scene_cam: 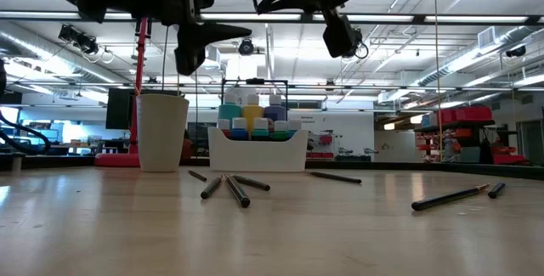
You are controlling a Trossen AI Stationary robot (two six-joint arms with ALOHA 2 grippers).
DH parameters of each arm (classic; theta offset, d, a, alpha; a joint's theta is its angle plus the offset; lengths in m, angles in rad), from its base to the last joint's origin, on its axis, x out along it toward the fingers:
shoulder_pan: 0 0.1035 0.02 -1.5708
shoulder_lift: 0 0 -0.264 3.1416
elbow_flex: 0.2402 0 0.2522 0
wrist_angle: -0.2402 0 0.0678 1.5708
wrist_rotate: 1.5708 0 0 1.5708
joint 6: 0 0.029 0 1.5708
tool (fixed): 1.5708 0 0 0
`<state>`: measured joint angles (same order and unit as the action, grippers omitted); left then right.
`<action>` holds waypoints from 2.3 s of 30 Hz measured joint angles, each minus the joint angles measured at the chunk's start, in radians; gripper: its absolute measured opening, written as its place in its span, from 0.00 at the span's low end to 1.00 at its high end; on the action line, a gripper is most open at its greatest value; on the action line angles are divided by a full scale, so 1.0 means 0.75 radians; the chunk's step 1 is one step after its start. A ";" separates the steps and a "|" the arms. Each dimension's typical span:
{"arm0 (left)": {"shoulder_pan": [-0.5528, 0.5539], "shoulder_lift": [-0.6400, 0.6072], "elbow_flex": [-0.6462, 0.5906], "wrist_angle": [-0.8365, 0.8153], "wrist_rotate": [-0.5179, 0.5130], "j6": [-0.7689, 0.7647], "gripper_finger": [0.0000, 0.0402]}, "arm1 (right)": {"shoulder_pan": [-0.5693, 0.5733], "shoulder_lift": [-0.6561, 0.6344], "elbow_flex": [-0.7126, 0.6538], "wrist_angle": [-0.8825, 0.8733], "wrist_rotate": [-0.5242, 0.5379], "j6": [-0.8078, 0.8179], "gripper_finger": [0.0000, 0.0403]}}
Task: Pick & Place Paint Supplies
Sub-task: Put the black paint brush into the white cup
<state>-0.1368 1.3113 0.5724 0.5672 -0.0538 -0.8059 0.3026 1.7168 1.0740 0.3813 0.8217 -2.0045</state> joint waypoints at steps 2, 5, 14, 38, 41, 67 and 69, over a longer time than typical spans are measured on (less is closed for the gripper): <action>-0.001 -0.010 0.000 -0.003 -0.009 -0.011 0.53 | 0.007 0.000 0.000 -0.006 0.001 -0.001 0.00; 0.003 -0.013 0.002 -0.002 -0.006 -0.022 0.54 | 0.023 0.000 0.000 -0.008 0.001 -0.034 0.00; 0.005 -0.013 0.001 -0.013 -0.036 -0.074 0.54 | 0.057 0.000 0.000 -0.009 0.005 -0.063 0.00; 0.013 -0.013 0.001 0.060 -0.041 -0.158 0.54 | -0.055 0.000 0.002 0.062 0.033 -0.072 0.00; 0.032 -0.013 0.001 0.027 -0.042 -0.144 0.53 | -0.059 0.000 0.002 0.062 0.034 -0.073 0.00; 0.078 -0.009 0.001 -0.027 -0.007 -0.032 0.09 | -0.060 0.000 0.002 0.056 0.023 -0.015 0.02; 0.078 -0.009 0.001 -0.029 -0.006 -0.032 0.10 | -0.060 0.001 0.002 0.054 0.003 0.014 0.05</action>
<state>-0.0784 1.3045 0.5732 0.5457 -0.0584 -0.8299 0.2577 1.7172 1.0752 0.4216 0.8240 -1.9940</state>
